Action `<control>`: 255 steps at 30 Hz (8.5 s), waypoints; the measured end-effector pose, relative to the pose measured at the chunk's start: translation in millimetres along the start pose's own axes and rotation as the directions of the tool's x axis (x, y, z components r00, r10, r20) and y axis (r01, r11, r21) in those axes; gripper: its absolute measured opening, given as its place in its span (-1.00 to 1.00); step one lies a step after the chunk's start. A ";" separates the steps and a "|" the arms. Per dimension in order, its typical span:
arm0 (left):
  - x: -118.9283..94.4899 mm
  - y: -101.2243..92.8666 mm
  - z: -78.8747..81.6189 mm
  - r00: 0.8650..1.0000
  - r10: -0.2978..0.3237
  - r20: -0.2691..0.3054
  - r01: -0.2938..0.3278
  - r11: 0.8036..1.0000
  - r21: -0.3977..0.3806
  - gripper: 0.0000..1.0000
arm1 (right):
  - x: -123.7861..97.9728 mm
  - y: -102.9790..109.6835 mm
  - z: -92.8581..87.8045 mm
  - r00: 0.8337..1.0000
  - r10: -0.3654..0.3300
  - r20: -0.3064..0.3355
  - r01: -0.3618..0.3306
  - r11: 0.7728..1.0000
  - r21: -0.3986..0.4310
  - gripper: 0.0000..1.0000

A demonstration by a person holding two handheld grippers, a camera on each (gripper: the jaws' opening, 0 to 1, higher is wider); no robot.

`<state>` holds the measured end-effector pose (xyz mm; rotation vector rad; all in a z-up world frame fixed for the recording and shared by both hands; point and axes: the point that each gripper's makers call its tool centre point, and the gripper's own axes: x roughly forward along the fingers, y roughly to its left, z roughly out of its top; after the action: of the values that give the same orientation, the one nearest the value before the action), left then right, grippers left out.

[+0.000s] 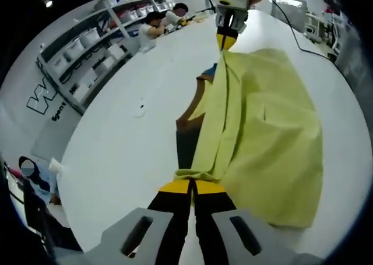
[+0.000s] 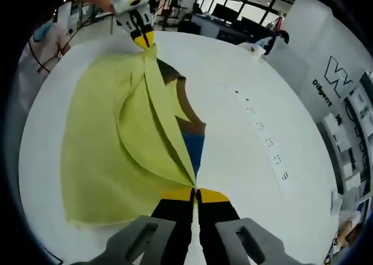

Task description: Fold the garment on the visible template until the final outline fits inside the template.

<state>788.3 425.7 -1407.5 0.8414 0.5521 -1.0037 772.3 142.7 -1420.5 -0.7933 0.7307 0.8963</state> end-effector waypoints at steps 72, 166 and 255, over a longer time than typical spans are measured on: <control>6.7 66.2 -23.1 0.975 0.181 -0.130 -0.202 0.963 -0.178 -0.81 | 6.0 -41.4 0.2 0.993 -0.117 -0.025 0.120 0.974 0.191 -1.00; 73.4 27.6 34.3 0.999 0.024 0.039 -0.018 0.987 -0.159 -0.71 | 54.6 -18.8 33.7 0.999 -0.003 0.054 -0.006 0.986 0.170 -1.00; 40.0 37.4 21.0 0.997 0.078 0.028 -0.065 0.949 -0.309 -0.57 | 28.7 -20.0 30.5 0.995 -0.061 0.082 0.033 0.953 0.302 -0.64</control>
<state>840.1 398.7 -1411.9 0.5578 0.6211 -0.8390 808.8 171.3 -1422.7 -0.4947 0.7443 0.7500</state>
